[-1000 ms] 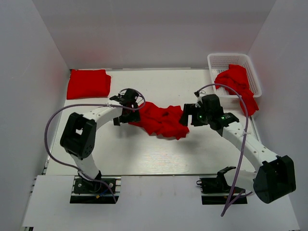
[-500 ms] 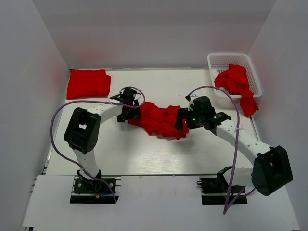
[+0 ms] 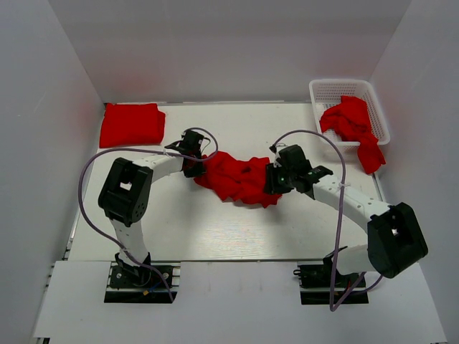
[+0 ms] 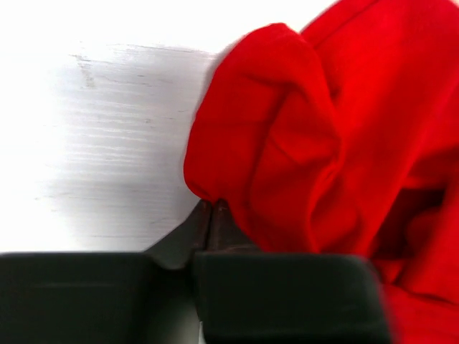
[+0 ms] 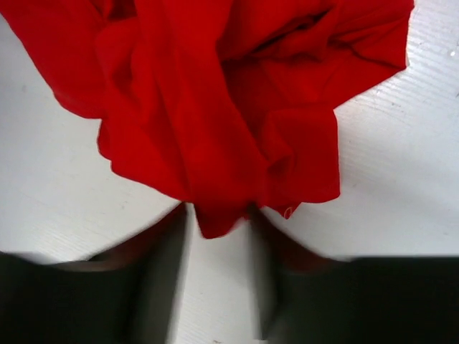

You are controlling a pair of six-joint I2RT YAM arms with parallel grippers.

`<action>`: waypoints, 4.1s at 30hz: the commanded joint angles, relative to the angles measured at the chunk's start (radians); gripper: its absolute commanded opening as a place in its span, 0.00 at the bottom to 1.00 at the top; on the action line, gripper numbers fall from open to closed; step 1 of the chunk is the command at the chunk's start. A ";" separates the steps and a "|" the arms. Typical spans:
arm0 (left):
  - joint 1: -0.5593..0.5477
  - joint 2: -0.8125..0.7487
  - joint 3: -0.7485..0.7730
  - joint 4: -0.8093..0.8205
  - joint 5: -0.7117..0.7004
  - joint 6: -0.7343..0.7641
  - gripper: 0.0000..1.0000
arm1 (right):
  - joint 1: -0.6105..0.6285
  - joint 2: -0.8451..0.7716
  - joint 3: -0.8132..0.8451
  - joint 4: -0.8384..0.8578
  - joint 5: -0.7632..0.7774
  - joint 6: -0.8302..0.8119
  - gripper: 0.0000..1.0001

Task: Fold and stack the t-shirts
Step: Flatten out the tshirt

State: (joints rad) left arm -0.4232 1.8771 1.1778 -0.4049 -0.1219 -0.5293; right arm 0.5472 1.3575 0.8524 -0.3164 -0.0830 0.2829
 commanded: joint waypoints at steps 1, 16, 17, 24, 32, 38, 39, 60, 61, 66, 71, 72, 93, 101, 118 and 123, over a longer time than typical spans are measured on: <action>0.000 0.033 -0.033 -0.014 0.038 0.005 0.00 | 0.008 0.002 0.025 0.063 0.031 0.024 0.35; 0.000 -0.496 -0.202 0.028 -0.160 0.002 0.00 | -0.001 -0.228 0.028 -0.012 0.394 0.171 0.00; 0.000 -0.528 -0.202 0.012 -0.174 0.002 0.00 | -0.003 -0.262 0.030 -0.016 0.441 0.173 0.00; 0.000 -0.780 -0.077 -0.124 -0.295 0.014 0.00 | -0.003 -0.392 0.205 -0.176 0.761 0.156 0.00; 0.000 -0.915 0.189 -0.239 -0.525 0.061 0.00 | -0.003 -0.521 0.373 -0.234 1.049 0.115 0.00; 0.000 -0.955 0.238 -0.175 -0.467 0.133 0.00 | -0.003 -0.581 0.450 -0.130 0.945 -0.042 0.00; 0.000 -0.955 0.247 -0.175 -0.444 0.143 0.00 | -0.001 -0.577 0.467 -0.131 0.934 -0.054 0.00; 0.021 0.020 1.504 -0.270 -0.446 0.470 0.00 | -0.064 0.152 1.170 0.301 0.881 -0.496 0.00; 0.021 0.036 1.535 -0.252 -0.446 0.492 0.00 | -0.064 0.188 1.221 0.295 0.849 -0.505 0.00; 0.021 -0.278 1.067 0.054 -0.433 0.532 0.00 | -0.064 0.163 1.323 0.211 0.792 -0.504 0.00; 0.011 -0.473 0.653 -0.006 -0.428 0.464 0.00 | -0.064 -0.139 0.800 0.226 0.715 -0.348 0.00; 0.001 -0.531 0.528 0.061 -0.418 0.444 0.00 | -0.064 -0.214 0.663 0.214 0.688 -0.297 0.00; 0.001 -1.037 -0.409 -0.457 -0.147 -0.225 1.00 | -0.056 -0.609 -0.150 -0.265 0.247 0.183 0.90; 0.014 -0.721 -0.290 -0.518 -0.268 -0.313 1.00 | -0.062 -0.503 -0.127 -0.198 0.290 0.222 0.90; 0.073 -0.543 -0.422 -0.161 -0.243 -0.252 0.66 | -0.084 -0.302 -0.136 -0.279 0.471 0.361 0.90; 0.073 -0.464 -0.422 -0.131 -0.243 -0.232 0.60 | -0.099 -0.314 -0.154 -0.282 0.477 0.371 0.90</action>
State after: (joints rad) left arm -0.3553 1.3853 0.7589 -0.5922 -0.3717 -0.7849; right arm 0.4580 1.0554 0.6968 -0.5831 0.3569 0.6266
